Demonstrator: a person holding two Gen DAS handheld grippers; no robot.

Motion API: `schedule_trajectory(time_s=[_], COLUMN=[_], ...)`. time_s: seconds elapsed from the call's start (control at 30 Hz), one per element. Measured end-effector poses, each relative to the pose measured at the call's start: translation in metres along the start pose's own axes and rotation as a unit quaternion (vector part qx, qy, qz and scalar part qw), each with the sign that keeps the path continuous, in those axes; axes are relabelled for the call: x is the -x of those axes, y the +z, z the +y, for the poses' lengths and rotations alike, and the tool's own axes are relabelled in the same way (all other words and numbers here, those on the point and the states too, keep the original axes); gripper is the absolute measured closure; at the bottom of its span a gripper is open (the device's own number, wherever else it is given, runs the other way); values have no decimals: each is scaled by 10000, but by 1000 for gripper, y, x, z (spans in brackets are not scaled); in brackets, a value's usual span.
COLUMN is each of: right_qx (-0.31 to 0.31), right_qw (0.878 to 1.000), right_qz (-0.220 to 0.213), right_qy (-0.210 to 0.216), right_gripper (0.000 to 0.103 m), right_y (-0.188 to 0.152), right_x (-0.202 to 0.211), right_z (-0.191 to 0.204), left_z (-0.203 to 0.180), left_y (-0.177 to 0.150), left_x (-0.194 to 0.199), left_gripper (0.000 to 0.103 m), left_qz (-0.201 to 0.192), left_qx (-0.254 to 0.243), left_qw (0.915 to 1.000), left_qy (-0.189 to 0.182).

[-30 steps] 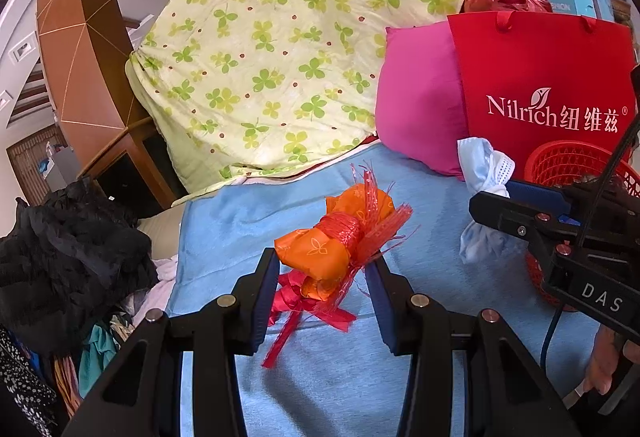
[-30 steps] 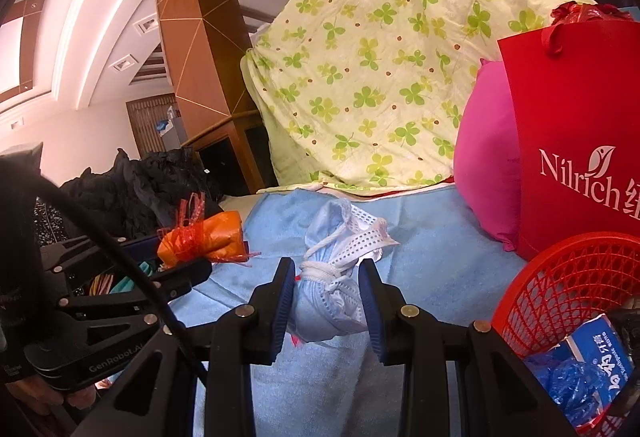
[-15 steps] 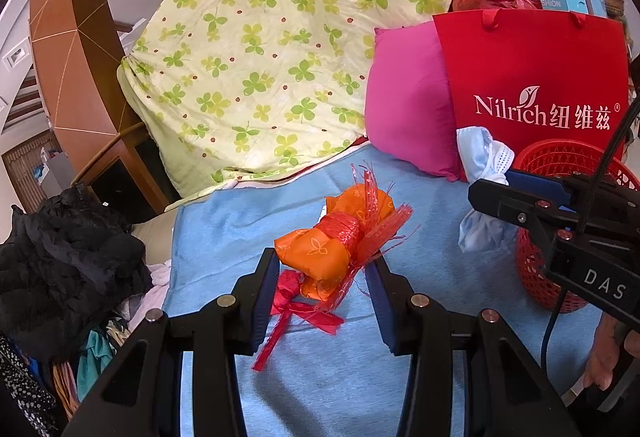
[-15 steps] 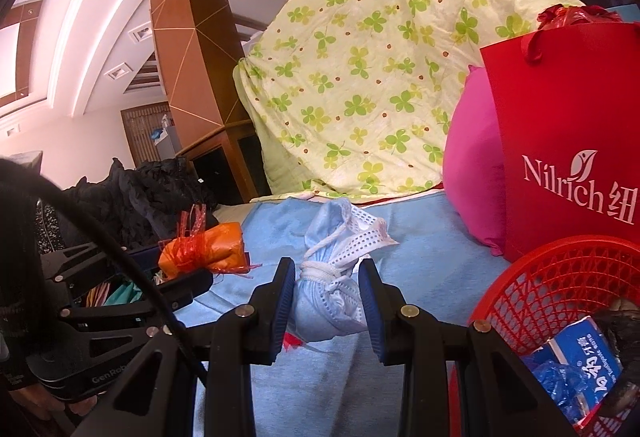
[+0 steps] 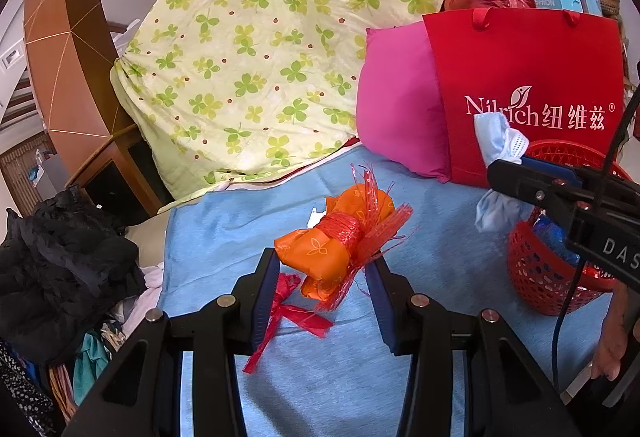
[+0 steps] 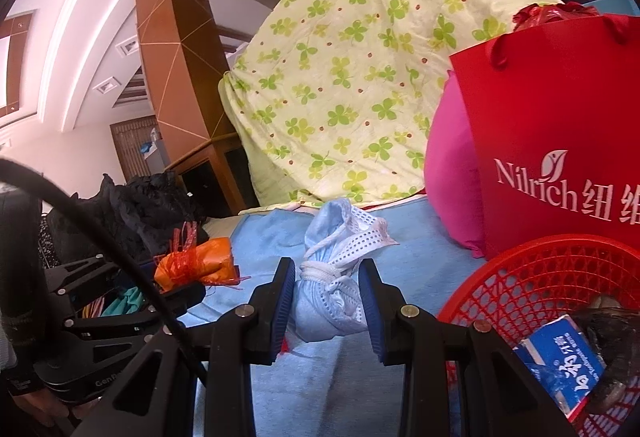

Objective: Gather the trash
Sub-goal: 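Carry the orange bag with the left tool while the right tool carries the mask toward the basket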

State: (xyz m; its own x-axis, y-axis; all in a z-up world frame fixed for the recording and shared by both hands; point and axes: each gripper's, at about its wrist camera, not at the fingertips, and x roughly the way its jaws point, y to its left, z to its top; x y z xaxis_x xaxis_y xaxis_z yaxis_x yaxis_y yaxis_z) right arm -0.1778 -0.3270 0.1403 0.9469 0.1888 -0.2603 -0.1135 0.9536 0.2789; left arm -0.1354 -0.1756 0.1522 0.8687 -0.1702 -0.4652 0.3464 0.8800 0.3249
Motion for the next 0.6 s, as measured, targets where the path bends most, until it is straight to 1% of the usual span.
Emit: schedule_trajectory(time_s=[0.6], right_qx=[-505], right_qw=[9977], right_qz=[-342], right_qy=[-283], right_gripper=[68], right_y=[2], right_x=[38], right_z=[-33], left_z=[-16], left_y=[6], left_x=[4], left_gripper=[57], left_qz=[-66], left_qx=[-103], left_qw=[9997], left_qy=[-189])
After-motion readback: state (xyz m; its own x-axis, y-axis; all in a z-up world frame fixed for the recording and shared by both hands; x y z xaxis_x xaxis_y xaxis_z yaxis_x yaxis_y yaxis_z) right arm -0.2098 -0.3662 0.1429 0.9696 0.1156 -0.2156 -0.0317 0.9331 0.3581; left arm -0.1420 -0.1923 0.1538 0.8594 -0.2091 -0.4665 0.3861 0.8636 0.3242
